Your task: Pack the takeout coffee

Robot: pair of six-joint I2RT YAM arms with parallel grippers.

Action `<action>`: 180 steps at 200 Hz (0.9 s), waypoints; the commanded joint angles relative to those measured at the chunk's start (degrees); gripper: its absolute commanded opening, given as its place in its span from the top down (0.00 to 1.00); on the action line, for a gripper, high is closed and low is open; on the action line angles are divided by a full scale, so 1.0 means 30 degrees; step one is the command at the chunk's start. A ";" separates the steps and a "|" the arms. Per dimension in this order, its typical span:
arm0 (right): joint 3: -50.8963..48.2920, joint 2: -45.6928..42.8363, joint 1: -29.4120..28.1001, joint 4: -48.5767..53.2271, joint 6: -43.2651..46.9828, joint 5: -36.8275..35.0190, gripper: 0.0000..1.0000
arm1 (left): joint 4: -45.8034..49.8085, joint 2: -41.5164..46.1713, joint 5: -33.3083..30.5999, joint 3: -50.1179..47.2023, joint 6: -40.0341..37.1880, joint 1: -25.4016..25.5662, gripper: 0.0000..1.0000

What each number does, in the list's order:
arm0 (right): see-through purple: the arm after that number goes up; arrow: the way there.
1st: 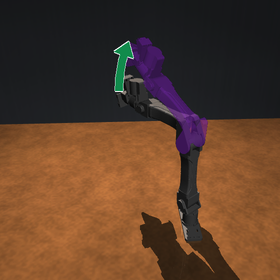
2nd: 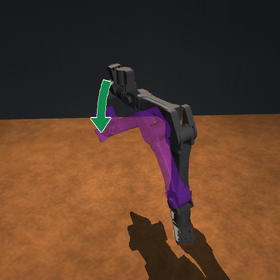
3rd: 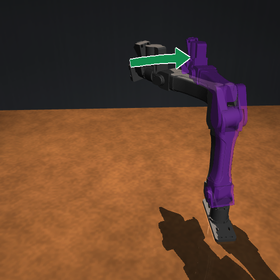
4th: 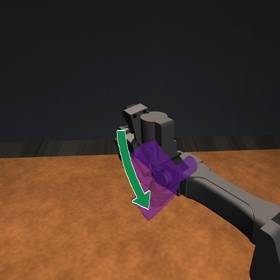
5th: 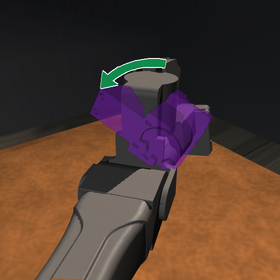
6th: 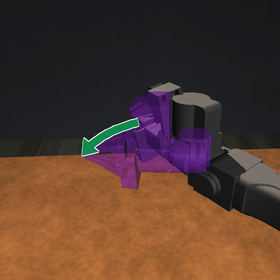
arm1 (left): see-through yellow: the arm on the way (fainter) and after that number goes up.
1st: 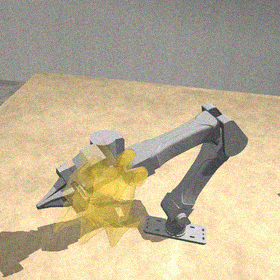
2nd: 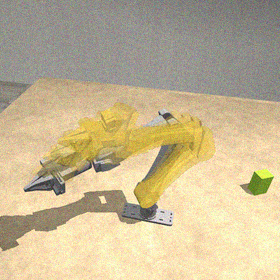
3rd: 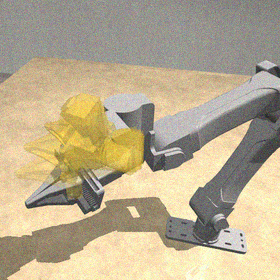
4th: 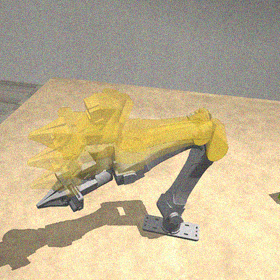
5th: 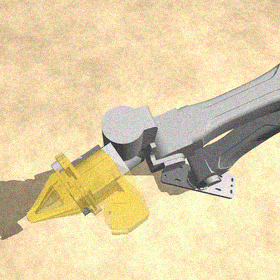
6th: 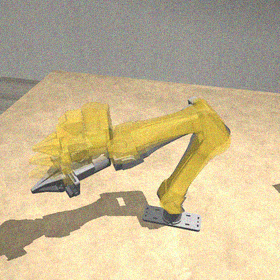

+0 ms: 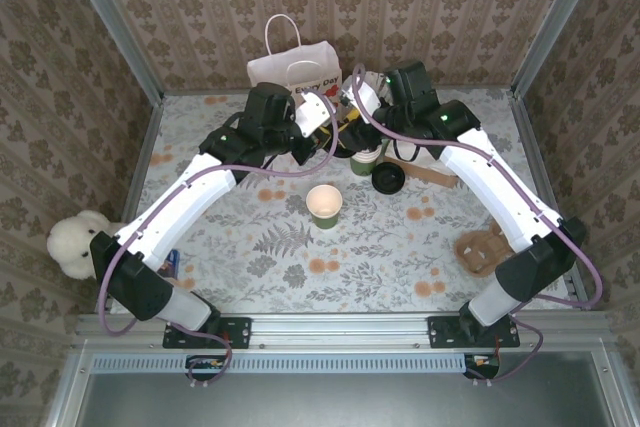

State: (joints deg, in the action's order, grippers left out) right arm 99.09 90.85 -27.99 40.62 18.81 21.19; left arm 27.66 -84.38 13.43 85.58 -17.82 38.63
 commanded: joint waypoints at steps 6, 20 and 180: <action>0.0578 0.0160 0.0071 0.0040 0.0176 -0.0044 0.65 | -0.0007 0.0648 0.1699 0.0755 -0.0139 -0.0119 1.00; 0.0559 0.0147 0.0049 -0.0002 0.0237 0.0251 0.67 | 0.0036 0.0648 0.1986 0.0885 -0.0112 -0.0161 1.00; -0.1598 -0.1015 -0.0335 -0.2988 0.1675 0.0369 1.00 | 0.0410 0.1767 0.3882 0.0041 0.0071 -0.0682 0.91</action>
State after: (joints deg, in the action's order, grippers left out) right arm 96.20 89.54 -28.93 36.62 22.39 22.79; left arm 30.44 -83.22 18.50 86.59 -17.80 36.88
